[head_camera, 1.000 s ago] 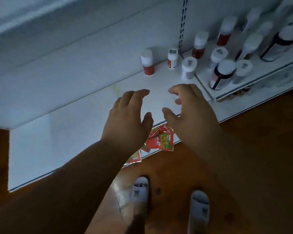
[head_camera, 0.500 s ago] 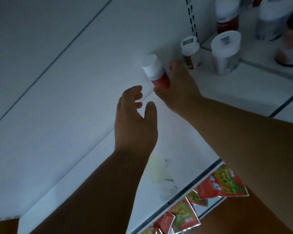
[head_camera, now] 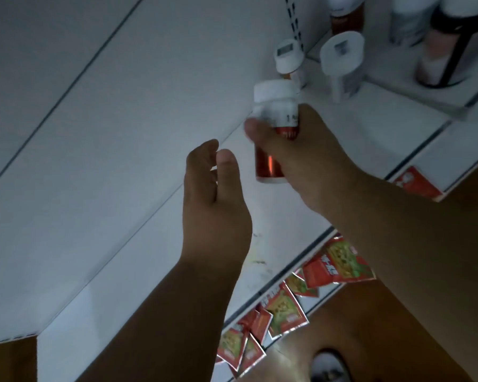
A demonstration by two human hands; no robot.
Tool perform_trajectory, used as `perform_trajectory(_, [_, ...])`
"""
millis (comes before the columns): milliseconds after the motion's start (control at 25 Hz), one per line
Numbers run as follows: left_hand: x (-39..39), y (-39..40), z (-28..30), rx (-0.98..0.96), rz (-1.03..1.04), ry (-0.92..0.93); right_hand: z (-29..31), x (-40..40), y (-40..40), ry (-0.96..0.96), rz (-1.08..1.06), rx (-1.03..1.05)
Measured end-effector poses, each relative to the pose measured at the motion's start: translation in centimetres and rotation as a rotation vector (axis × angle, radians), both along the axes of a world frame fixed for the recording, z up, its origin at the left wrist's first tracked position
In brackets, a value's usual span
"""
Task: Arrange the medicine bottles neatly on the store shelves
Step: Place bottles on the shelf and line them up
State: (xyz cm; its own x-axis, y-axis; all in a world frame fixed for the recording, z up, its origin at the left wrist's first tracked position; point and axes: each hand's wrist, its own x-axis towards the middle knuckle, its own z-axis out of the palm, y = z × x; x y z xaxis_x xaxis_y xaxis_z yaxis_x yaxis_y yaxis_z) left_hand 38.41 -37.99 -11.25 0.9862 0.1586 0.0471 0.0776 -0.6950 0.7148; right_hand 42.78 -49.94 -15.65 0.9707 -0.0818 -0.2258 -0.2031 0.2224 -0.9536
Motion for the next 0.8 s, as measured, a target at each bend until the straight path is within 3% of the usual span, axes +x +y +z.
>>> perform_trajectory(80, [-3.1, -1.9, 2.4, -0.038, -0.049, 0.079, 3.3, -4.6, -3.1, 0.164, -0.034, 0.081])
perform_trajectory(200, [-8.9, -5.9, 8.9, -0.145, -0.157, 0.176, 11.2, -11.1, -8.5, 0.247, -0.041, 0.09])
perform_trajectory(320, [-14.0, -9.5, 17.2, -0.257, -0.225, 0.219, 20.9, -16.8, -13.0, 0.231, 0.114, -0.039])
perform_trajectory(560, [-20.9, -14.3, 32.2, -0.369, -0.357, 0.149, 37.1, -23.8, -17.9, 0.183, 0.135, 0.01])
perform_trajectory(800, [-20.4, -12.1, 39.4, -0.337, -0.368, 0.033, 45.6, -22.3, -16.9, 0.075, 0.192, -0.027])
